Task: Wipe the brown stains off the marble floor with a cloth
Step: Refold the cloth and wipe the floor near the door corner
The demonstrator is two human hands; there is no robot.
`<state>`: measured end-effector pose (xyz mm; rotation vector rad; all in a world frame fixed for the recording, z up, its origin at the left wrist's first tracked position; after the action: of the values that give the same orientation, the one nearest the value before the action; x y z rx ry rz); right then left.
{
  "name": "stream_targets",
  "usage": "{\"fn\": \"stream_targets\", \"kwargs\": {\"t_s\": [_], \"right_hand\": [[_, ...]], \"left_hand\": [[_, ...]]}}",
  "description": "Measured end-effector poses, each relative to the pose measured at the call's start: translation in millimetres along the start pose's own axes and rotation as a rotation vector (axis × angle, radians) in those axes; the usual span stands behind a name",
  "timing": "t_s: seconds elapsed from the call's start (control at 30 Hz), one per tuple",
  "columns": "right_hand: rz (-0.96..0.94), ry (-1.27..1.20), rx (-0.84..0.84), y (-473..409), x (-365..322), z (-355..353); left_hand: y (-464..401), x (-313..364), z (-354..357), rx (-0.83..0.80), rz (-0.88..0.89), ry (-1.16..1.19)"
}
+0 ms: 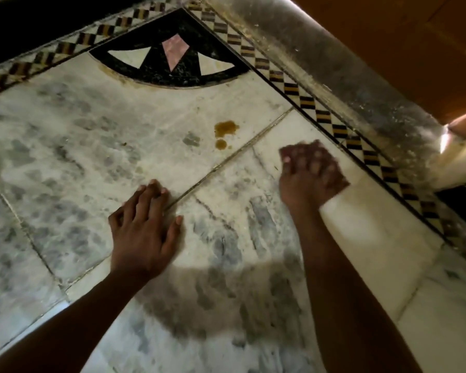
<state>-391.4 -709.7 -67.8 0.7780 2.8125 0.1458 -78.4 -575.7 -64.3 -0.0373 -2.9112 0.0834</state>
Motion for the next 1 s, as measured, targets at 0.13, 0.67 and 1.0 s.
{"fn": "stream_targets", "kwargs": {"t_s": [0.13,0.67,1.0], "right_hand": [[-0.669,0.112,0.009,111.3,9.4,16.2],[-0.772,0.142,0.048,111.4,22.2,9.0],[-0.080,0.010,0.221,-0.1,20.4,8.7]], "left_hand": [[-2.7,-0.7,-0.9,-0.031,-0.007,-0.004],[-2.9,2.0,-3.1,-0.010,-0.003,-0.010],[-1.5,1.5,0.4,0.003,-0.005,-0.019]]}}
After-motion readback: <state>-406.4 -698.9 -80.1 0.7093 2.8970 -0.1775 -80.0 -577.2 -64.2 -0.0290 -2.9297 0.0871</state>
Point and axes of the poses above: each hand's wrist, its own y-axis away from the middle knuckle, its own z-axis out of the palm, x = y × z, the point moved 3 cm from there along -y, towards the middle knuckle, and after that the axes turned 6 degrees about z, right-handed, at the moved point
